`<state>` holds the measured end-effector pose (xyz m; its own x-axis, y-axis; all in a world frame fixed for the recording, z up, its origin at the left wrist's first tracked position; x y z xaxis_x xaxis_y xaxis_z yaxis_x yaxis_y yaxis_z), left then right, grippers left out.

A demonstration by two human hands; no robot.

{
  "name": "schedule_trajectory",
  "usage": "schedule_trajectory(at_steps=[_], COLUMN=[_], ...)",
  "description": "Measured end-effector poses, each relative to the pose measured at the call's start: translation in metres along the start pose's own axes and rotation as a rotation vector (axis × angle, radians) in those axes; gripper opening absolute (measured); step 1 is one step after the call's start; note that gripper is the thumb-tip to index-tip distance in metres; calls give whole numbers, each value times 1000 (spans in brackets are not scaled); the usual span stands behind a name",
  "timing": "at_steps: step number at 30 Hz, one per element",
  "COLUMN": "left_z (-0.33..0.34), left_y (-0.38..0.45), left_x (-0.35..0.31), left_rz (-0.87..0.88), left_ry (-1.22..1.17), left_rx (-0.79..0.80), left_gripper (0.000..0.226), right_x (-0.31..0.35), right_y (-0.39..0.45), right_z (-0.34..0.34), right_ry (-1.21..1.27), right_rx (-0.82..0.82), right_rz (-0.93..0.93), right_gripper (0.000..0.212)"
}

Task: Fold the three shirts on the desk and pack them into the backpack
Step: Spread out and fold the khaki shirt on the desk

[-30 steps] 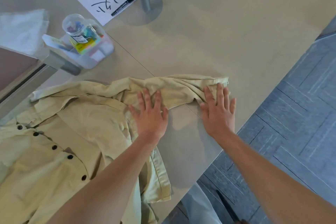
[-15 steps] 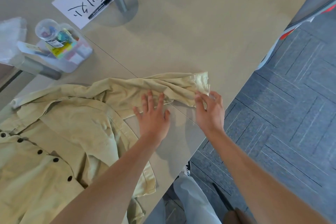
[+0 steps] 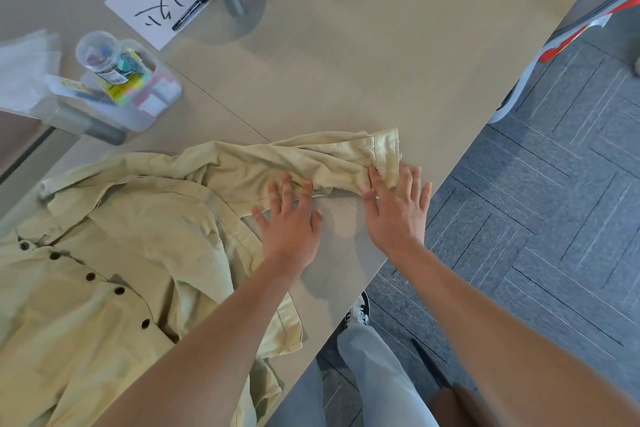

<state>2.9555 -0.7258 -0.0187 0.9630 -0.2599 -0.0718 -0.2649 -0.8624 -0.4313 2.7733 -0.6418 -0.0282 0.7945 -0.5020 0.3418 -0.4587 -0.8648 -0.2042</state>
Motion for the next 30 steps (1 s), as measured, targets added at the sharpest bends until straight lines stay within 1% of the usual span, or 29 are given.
schedule_trajectory(at_steps=[4,8,12,14,15,18,19,20,23,24,25,27,28,30], left_z=[4,1,-10,-18,-22,-24,-23,-21,-22,-23,-23,-22,-20,-15], left_y=[-9,-15,-10,-5,-3,-1,-1,0,2,4,6,11,13,16], left_x=[8,11,8,6,5,6,8,10,19,24,30,43,49,57], left_rz=[8,13,-4,-4,-4,-20,-27,-32,-43,-53,-69,-104,-115,-122], left_ry=[7,1,-49,-59,-64,-66,-55,-42,-22,-27,-39,-70,-77,-73], left_rx=[13,22,-10,-56,-68,-21,-8,-9,-62,-80,-97,-111,-107,-102], left_gripper=[61,61,62,62,63,63,64,64,64,64,64,63,62,62], right_x=[5,6,9,11,9,-3,-4,-1,25,34,41,48,50,54], right_y=[0,3,21,29,34,44,45,45,49,52,59,77,86,98], right_z=[0,-6,-39,-55,-56,-43,-40,-39,-38,-35,-33,-30,-28,-21], right_ry=[128,246,278,250,217,125,109,82,7,9,19,71,93,119], right_rx=[-130,-249,-413,-450,-403,-95,-59,-69,-169,-184,-189,-152,-111,-28], right_rz=[-6,-7,-49,-67,-39,171,192,155,-97,-143,-152,-110,-120,-251], right_gripper=[53,44,53,57,58,52,49,49,53,51,47,40,37,36])
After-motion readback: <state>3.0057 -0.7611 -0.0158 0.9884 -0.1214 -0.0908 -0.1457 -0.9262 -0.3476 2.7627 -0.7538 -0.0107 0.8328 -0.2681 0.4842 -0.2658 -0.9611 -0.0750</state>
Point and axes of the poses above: each hand's wrist, its own y-axis towards the middle knuckle, its own z-axis out of the palm, x = y × z, the point moved 2 cm from there along y, towards the middle knuckle, and after that the axes turned 9 degrees about -z, right-handed, at the moved point
